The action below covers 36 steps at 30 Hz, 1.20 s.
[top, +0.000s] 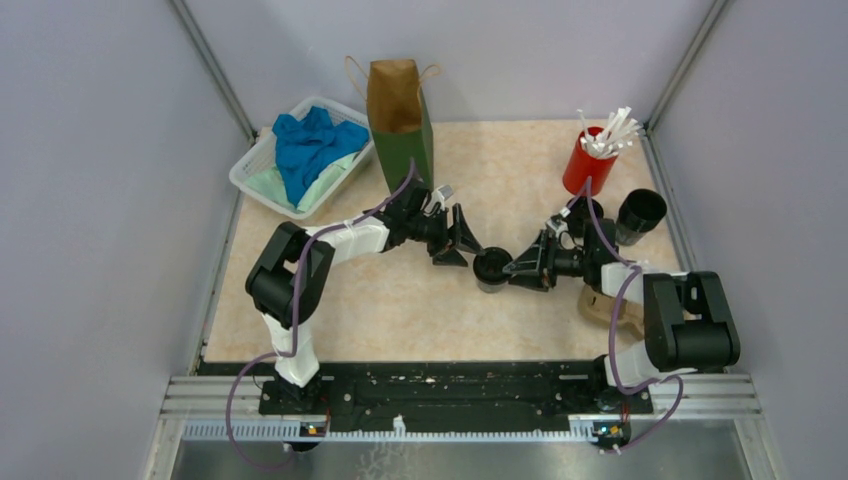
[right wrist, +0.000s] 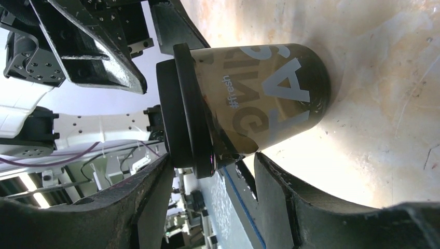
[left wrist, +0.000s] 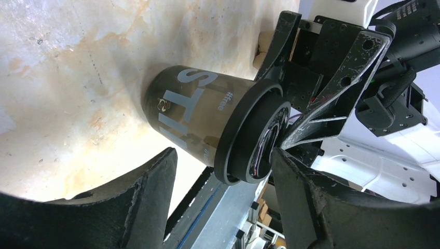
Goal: Pack the takeout coffee
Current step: Close the cup lid on the coffee cup.
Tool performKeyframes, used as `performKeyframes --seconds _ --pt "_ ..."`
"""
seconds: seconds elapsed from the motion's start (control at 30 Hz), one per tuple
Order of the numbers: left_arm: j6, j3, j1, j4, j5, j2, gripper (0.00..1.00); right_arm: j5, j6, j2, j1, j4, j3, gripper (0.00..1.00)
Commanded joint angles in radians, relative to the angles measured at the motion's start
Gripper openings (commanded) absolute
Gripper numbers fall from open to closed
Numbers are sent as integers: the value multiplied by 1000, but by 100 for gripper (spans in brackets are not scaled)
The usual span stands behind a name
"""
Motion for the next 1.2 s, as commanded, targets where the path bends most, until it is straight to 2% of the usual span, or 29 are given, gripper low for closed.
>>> performKeyframes --seconds 0.0,0.17,0.47,0.63,0.7,0.77,0.83,1.03,1.17 --pt "17 3 -11 38 18 -3 73 -3 9 13 -8 73 -17 57" --pt "35 -23 -11 1 -15 7 66 -4 21 24 -8 105 -31 57" --pt "60 -41 -12 -68 -64 47 61 18 56 60 -52 190 -99 52" --pt "68 -41 -13 -88 -74 74 60 73 32 168 -79 199 -115 50" --pt "82 -24 -16 -105 -80 77 60 24 37 151 -77 205 -92 55" --pt "107 3 -21 -148 -90 84 60 29 3 65 -77 120 -41 67" --pt "132 25 -25 -185 -101 89 59 30 -13 0 -77 53 5 75" --pt "150 41 -39 -210 -110 98 58 26 33 -19 -77 71 42 82" --pt "161 54 -45 -226 -111 101 58 26 25 7 -74 73 50 83"
